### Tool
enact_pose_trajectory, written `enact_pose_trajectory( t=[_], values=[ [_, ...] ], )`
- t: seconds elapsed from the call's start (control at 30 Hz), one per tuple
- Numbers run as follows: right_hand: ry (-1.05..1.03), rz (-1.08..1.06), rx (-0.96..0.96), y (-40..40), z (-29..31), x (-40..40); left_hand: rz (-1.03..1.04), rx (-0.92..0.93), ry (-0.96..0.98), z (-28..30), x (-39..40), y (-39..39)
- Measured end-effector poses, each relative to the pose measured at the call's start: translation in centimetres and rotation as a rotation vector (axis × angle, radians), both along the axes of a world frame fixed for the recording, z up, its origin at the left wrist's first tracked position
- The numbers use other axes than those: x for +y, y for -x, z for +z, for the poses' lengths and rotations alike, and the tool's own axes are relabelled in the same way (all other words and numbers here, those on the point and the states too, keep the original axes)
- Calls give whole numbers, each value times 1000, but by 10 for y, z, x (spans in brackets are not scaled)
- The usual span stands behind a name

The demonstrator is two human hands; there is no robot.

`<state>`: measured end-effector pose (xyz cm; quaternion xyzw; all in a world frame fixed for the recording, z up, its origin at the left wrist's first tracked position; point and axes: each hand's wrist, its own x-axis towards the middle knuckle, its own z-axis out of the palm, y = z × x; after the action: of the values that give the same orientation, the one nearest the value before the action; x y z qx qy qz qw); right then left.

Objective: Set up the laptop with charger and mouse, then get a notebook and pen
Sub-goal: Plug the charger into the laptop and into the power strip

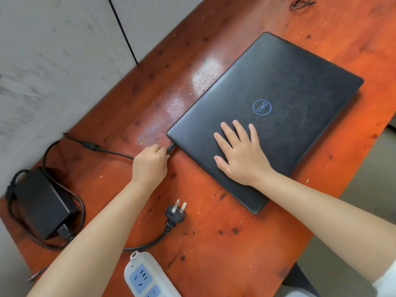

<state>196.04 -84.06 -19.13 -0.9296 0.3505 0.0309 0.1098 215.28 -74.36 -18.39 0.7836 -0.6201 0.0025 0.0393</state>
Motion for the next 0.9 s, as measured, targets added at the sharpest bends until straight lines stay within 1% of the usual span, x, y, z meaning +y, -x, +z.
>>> enact_pose_trajectory(
  t=[0.37,0.47,0.53,0.63,0.67,0.77,0.83,0.9],
  values=[
    [42,-18,47,-11,11,7,15,69,162,-8,-4,-1],
    [36,-28,46,-12,13,6,41,79,132,-3,-5,0],
    [33,-41,39,-11,11,8,115,80,104,0,2,4],
    [42,-31,22,-11,9,9,253,174,73,5,26,13],
    [47,-20,12,-12,7,11,283,192,101,7,42,17],
    [73,-35,-5,-10,6,9,292,251,135,6,89,31],
    [86,-18,1,-10,6,10,267,278,87,6,119,44],
    [62,-18,4,-11,8,12,219,264,9,4,138,58]
  ],
)
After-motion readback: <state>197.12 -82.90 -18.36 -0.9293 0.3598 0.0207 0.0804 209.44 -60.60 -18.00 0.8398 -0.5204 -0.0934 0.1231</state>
